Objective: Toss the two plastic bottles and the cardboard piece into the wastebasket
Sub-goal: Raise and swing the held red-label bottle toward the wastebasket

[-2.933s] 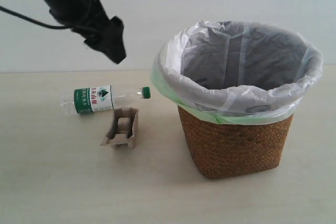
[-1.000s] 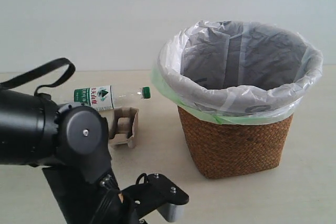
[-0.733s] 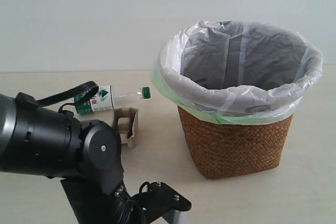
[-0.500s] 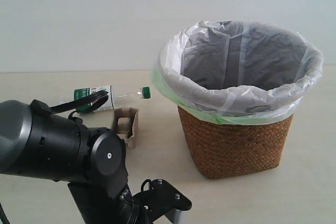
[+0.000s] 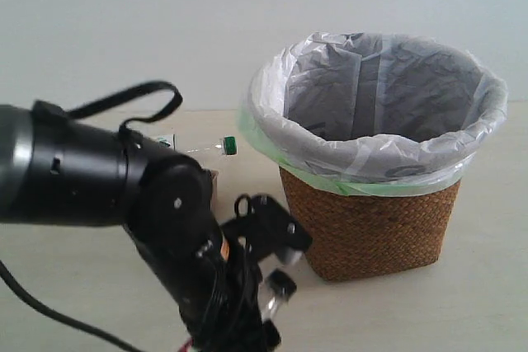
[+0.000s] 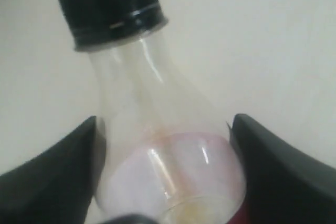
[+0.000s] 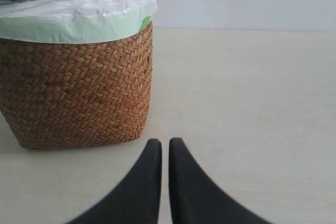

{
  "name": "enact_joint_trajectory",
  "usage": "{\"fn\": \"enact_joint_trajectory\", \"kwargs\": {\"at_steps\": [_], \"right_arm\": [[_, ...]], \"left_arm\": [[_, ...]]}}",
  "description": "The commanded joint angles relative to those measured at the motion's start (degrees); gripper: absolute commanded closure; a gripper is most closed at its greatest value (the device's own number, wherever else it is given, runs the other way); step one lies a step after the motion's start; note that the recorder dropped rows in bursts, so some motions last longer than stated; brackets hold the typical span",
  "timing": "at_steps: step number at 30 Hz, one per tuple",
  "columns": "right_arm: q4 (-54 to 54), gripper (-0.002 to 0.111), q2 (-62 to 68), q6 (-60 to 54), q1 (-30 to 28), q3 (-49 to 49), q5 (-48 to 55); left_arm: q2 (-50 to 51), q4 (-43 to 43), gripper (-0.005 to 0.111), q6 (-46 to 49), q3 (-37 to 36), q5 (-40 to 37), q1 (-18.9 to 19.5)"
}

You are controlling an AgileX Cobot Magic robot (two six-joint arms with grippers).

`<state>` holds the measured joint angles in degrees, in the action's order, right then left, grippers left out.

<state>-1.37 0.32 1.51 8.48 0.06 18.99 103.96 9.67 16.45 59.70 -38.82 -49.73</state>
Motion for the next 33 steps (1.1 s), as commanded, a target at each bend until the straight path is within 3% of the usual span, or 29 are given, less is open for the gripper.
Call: {"fn": "enact_joint_trajectory", "kwargs": {"at_steps": [1,8,14,16,21,27,30,33], "right_arm": [[-0.5,0.106,-0.3,-0.2,0.1,-0.1,-0.6],[-0.5,0.106,-0.3,-0.2,0.1,-0.1,-0.6],[-0.5,0.106,-0.3,-0.2,0.1,-0.1,-0.6],[-0.5,0.106,-0.3,-0.2,0.1,-0.1,-0.6],[-0.5,0.106,-0.3,-0.2,0.1,-0.1,-0.6],[-0.5,0.106,-0.3,-0.2,0.1,-0.1,-0.6],[-0.5,0.106,-0.3,-0.2,0.1,-0.1,-0.6],[-0.5,0.106,-0.3,-0.2,0.1,-0.1,-0.6]], "left_arm": [[-6.6,-20.7,0.103,-15.1,4.2,-0.8,-0.1],[-16.6,-41.4,0.103,-28.0,5.3,-11.4,1.2],[-26.8,-52.0,0.103,-37.2,5.7,-10.1,8.5],[-27.7,-54.9,0.103,-36.3,8.0,-10.8,11.8],[-26.4,-55.5,0.103,-31.6,16.6,-13.8,17.4],[-24.2,-55.4,0.103,-31.1,19.1,-13.5,19.2],[-21.6,-49.0,0.103,-25.6,18.6,-12.6,19.2],[-18.7,-36.3,0.103,-14.8,18.6,-6.5,19.2]]}}
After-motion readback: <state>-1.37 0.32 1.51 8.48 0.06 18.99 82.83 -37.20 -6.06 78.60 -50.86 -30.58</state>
